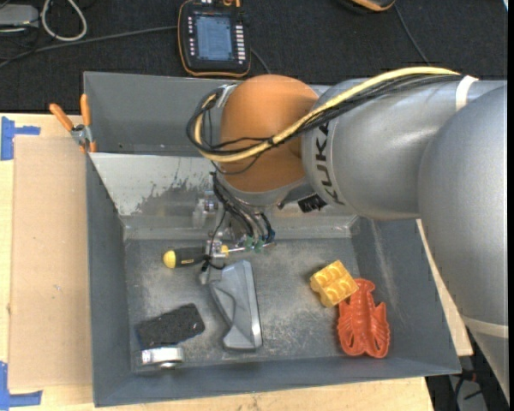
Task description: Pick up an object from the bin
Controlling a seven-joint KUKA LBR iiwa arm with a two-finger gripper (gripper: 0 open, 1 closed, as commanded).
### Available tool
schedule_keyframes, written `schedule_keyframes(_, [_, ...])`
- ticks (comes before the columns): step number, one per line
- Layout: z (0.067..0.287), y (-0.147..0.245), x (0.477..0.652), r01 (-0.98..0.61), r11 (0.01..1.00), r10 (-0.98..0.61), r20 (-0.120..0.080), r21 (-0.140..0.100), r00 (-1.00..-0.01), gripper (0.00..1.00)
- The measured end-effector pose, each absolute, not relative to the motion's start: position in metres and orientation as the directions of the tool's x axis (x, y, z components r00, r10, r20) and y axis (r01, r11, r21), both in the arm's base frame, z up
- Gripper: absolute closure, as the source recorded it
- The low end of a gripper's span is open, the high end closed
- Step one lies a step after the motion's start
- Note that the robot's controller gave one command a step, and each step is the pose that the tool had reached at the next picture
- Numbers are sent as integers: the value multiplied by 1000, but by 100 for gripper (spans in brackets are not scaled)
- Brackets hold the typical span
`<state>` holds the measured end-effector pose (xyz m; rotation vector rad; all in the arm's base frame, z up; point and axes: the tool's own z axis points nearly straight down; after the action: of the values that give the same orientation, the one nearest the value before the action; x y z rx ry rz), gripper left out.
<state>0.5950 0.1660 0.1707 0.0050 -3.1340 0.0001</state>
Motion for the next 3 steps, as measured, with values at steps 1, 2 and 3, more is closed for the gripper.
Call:
schedule_keyframes(1, [176, 165, 596, 2, 1000, 2, 2, 1, -1000, 0])
schedule_keyframes(2, [67, 131, 598, 104, 995, 104, 10, -1, -995, 0])
schedule_keyframes(3, [70, 133, 602, 44, 999, 44, -1, 2, -999, 0])
